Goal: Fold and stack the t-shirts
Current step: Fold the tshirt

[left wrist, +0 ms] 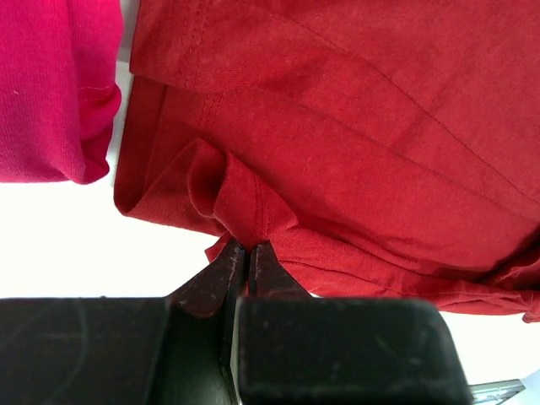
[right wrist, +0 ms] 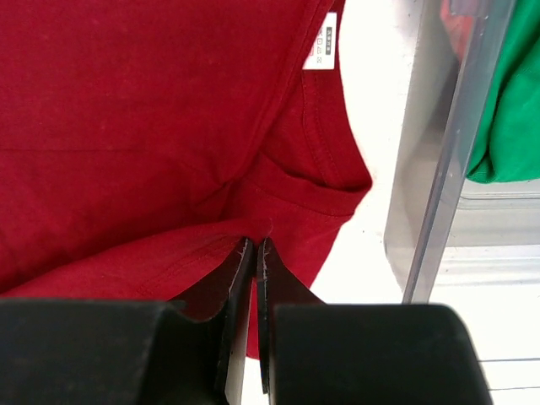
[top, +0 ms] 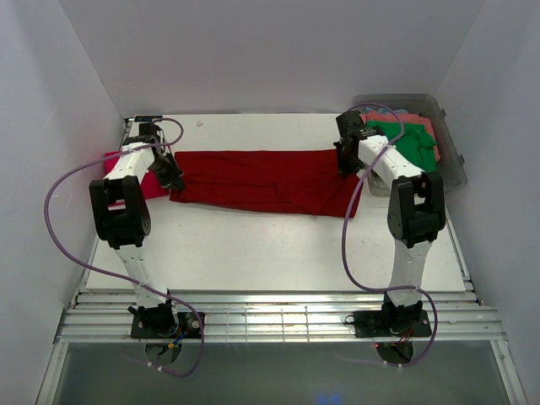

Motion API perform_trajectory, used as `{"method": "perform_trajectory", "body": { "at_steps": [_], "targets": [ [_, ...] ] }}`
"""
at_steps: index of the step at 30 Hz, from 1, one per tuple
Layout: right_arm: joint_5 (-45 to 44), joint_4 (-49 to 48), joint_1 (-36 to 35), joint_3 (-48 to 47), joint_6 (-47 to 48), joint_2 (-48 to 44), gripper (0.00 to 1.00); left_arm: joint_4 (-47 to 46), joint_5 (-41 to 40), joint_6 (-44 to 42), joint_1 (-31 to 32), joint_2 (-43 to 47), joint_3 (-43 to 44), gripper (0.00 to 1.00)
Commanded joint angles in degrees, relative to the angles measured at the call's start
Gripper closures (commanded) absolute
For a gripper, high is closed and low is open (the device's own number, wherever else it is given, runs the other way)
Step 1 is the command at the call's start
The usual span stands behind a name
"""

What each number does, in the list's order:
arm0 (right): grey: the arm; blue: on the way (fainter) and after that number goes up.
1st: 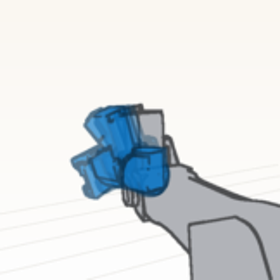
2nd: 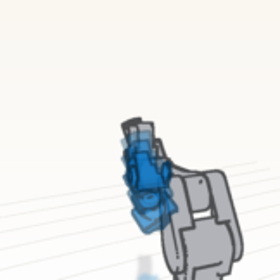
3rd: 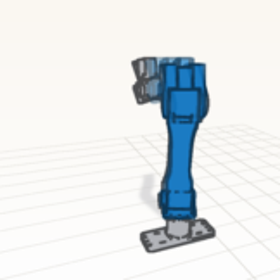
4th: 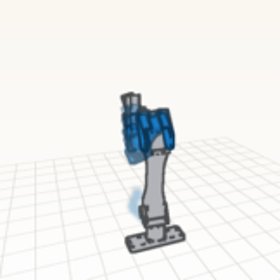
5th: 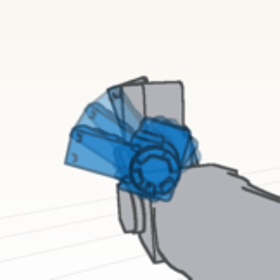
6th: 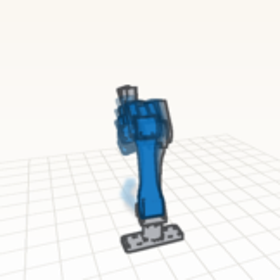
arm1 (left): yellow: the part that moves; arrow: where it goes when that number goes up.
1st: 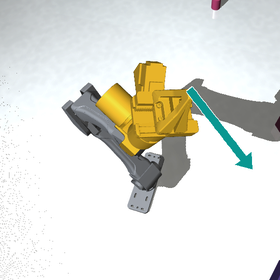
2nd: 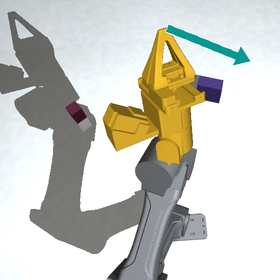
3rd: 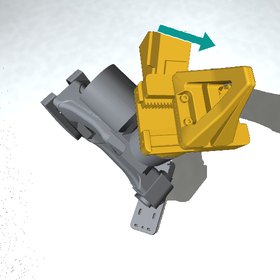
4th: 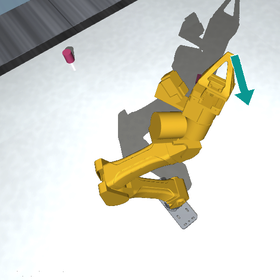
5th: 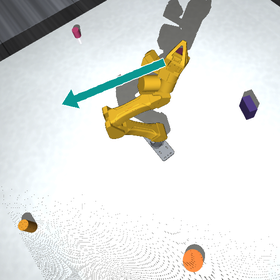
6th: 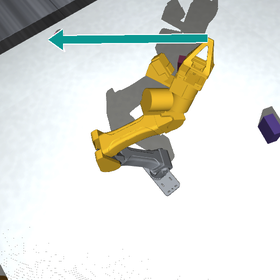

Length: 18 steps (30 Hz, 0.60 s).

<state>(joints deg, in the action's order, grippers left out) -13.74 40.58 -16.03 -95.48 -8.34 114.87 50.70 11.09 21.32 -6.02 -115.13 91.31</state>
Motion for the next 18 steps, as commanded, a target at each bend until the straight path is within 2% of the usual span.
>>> {"method": "perform_trajectory", "body": {
  "at_steps": [1, 10, 18],
  "targets": [
    [0.1, 0.2, 0.5, -3.2, 0.8, 0.4, 0.92, -0.1, 1.0, 0.3, -0.8, 0.2, 2.2, 0.95],
    [-0.7, 0.4, 0.9, -5.8, 0.4, 2.0, 0.92, -0.2, -0.5, 0.1, -2.9, 1.0, 1.8, 0.96],
    [-1.8, 1.3, 1.7, -7.7, 0.9, 3.9, 0.92, -0.4, 2.2, -0.6, -4.5, -0.4, 2.4, 0.95]
  ]
}}
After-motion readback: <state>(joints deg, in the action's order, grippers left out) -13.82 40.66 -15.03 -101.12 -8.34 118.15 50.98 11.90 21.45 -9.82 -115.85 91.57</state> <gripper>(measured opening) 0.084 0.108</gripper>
